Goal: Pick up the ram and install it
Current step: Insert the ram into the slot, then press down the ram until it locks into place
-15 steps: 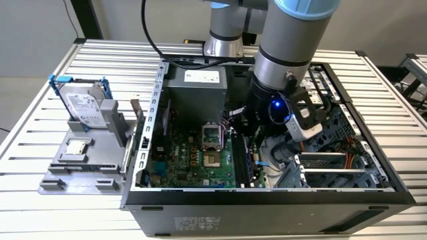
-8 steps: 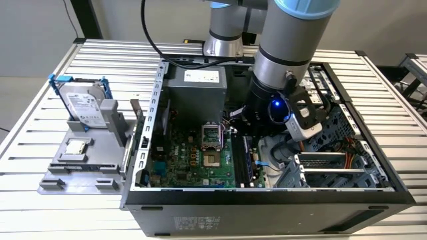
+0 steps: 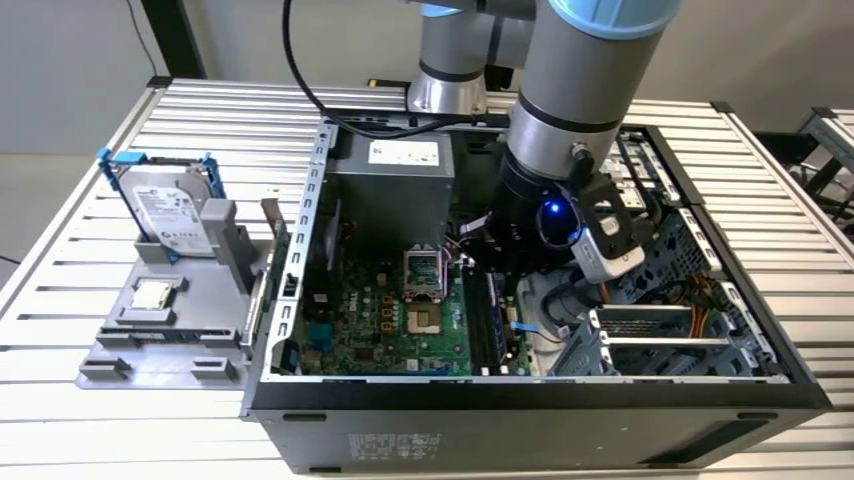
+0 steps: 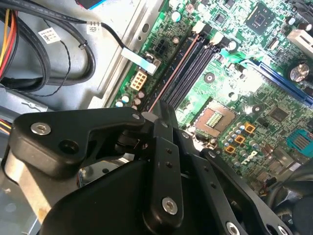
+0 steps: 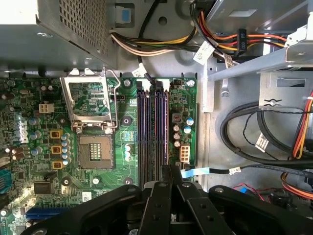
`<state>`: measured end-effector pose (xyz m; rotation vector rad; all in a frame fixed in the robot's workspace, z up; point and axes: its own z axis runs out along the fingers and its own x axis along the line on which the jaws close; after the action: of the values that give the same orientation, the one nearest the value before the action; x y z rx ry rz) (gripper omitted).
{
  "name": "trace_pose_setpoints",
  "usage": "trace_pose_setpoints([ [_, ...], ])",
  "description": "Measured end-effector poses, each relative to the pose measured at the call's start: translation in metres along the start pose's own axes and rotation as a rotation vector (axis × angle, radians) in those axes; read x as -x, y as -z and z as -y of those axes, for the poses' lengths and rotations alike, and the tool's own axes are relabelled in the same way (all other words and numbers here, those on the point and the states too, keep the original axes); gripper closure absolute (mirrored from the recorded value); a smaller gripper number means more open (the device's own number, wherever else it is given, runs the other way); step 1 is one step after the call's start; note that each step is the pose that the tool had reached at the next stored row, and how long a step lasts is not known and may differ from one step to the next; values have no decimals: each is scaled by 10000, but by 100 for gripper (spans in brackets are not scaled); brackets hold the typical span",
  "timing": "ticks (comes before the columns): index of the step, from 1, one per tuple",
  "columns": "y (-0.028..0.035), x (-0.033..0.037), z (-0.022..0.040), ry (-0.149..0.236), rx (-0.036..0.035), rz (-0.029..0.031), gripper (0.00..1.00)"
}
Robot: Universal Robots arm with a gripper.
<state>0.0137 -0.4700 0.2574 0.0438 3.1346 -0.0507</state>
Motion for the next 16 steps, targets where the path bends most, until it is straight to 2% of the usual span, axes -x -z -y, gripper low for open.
trace_pose_setpoints([
  [4,1,0,0,0,10,-2,100],
  [5,1,1,1,18,113,-7,100],
  [10,0,0,0,119,998,-55,100],
  [11,0,0,0,142,1154,-62,100],
  [12,0,0,0,163,1236,-65,100],
  [16,0,0,0,418,1204,-72,100],
])
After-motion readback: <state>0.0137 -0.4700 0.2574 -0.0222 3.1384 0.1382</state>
